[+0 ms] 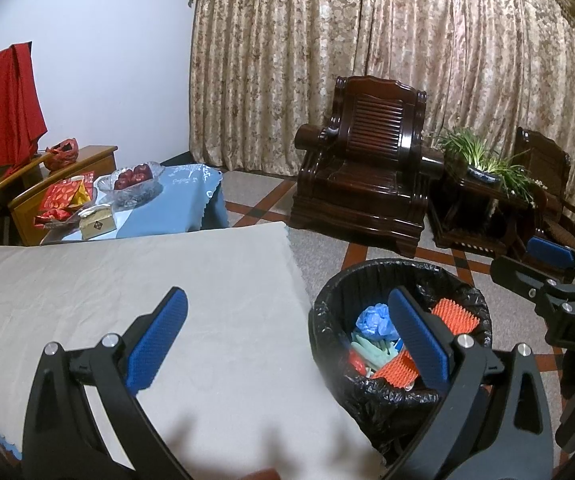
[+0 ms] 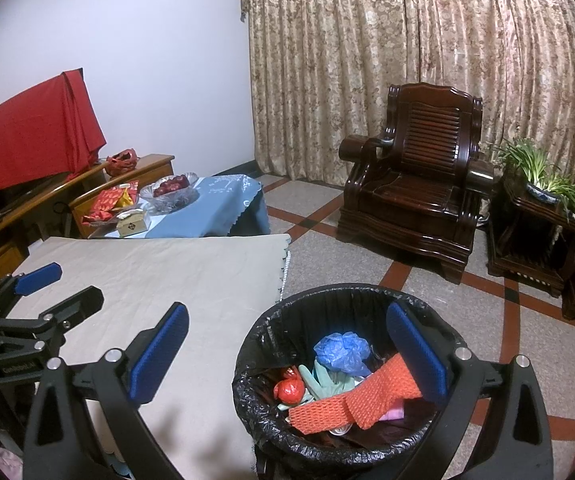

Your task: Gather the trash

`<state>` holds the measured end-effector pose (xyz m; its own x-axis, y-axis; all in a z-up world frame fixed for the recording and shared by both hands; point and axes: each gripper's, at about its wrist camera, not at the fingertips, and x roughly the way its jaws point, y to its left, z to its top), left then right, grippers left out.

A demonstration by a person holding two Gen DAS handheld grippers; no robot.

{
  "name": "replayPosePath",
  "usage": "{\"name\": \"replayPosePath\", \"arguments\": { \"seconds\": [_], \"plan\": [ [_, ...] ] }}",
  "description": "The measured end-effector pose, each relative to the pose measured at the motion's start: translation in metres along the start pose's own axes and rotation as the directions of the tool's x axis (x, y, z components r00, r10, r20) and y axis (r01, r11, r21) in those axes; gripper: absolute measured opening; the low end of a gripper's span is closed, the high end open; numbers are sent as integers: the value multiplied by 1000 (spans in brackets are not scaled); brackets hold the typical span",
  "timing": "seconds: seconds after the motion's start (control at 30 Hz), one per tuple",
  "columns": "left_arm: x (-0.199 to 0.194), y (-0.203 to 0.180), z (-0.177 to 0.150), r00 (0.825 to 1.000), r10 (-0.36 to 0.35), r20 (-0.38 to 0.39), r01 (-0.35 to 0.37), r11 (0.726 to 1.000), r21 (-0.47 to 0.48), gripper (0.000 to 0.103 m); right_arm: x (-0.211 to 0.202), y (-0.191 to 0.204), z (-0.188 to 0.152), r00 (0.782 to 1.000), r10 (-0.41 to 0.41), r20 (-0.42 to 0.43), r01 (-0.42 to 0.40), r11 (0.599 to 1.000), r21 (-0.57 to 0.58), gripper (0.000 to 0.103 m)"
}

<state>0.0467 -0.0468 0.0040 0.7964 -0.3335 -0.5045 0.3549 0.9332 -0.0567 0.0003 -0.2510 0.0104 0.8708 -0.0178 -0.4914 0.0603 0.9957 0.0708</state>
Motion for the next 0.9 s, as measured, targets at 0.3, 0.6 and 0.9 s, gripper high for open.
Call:
{"name": "replayPosePath", "arguments": {
  "seconds": [0.3, 0.6, 0.9],
  "plan": [
    [-1, 1, 0, 1000, 0, -1, 0, 1000, -1, 98, 0, 2, 0, 1000, 0, -1, 0, 1000, -1, 97],
    [-1, 1, 2, 1000, 1, -2, -1, 1000, 0, 98, 1, 4, 1, 1000, -1, -2, 1, 1000, 0, 97],
    [-1, 0, 3, 1000, 1, -3, -1, 1000, 0, 98, 1, 3, 1, 1000, 0, -2, 0, 1000, 0, 97]
  ]
}}
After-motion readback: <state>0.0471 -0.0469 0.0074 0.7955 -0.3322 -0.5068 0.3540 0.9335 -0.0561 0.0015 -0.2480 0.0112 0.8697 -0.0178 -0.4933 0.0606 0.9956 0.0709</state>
